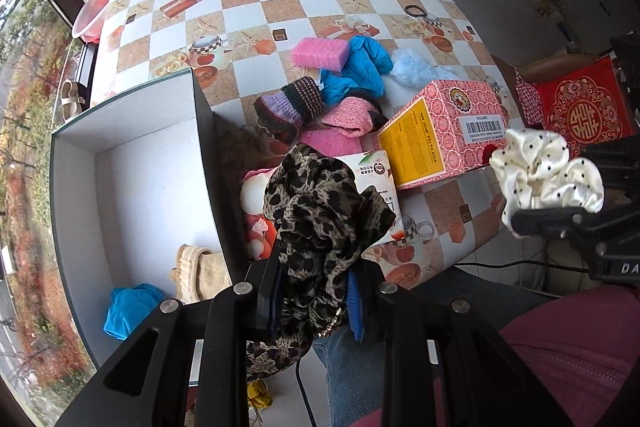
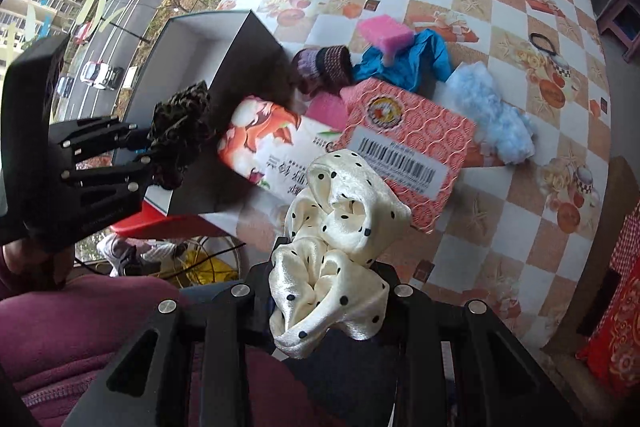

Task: Organize soft objects
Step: 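Lift both scrunchies and carry them toward the white box, then lower the leopard scrunchie with the left tool while the right tool lowers the polka-dot scrunchie into the box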

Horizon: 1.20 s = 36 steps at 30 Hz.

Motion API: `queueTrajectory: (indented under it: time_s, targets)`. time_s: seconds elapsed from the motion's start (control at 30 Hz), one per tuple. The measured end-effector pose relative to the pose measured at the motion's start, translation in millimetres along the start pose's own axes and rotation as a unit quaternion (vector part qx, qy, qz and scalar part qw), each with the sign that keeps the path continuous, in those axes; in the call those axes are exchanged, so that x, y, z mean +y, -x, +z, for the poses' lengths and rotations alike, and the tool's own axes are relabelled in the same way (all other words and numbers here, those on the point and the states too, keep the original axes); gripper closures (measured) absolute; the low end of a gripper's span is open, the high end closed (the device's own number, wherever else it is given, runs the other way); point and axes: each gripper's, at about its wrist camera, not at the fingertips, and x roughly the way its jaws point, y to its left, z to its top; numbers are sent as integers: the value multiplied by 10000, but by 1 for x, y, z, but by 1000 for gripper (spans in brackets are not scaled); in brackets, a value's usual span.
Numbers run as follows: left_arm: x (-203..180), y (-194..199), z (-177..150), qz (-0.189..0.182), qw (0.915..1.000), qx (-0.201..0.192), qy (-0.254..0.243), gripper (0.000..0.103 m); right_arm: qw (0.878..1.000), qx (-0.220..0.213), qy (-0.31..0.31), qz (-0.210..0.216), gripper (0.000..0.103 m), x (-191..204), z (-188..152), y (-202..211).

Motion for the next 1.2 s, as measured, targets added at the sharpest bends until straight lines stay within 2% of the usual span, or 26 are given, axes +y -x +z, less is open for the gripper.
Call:
queueTrajectory:
  time_s: [0.17, 0.3, 0.53, 0.9, 1.2]
  targets:
    - [7, 4, -6, 3, 9999, -97, 51, 75, 9988, 73, 469, -82, 70, 29, 1, -4]
    - [15, 15, -13, 121, 9992, -326, 182, 75, 9969, 144, 758, -130, 70, 47, 7, -8]
    - [49, 27, -28, 225, 9950, -549, 806, 75, 9923, 151, 1225, -100, 70, 82, 28, -13]
    - [101, 38, -50, 307, 9799, -807, 1799, 74, 9858, -30, 1680, 3, 70, 133, 70, -18]
    - [130, 41, -56, 356, 9674, -971, 2313, 74, 9802, -199, 1960, 188, 70, 170, 107, -16]
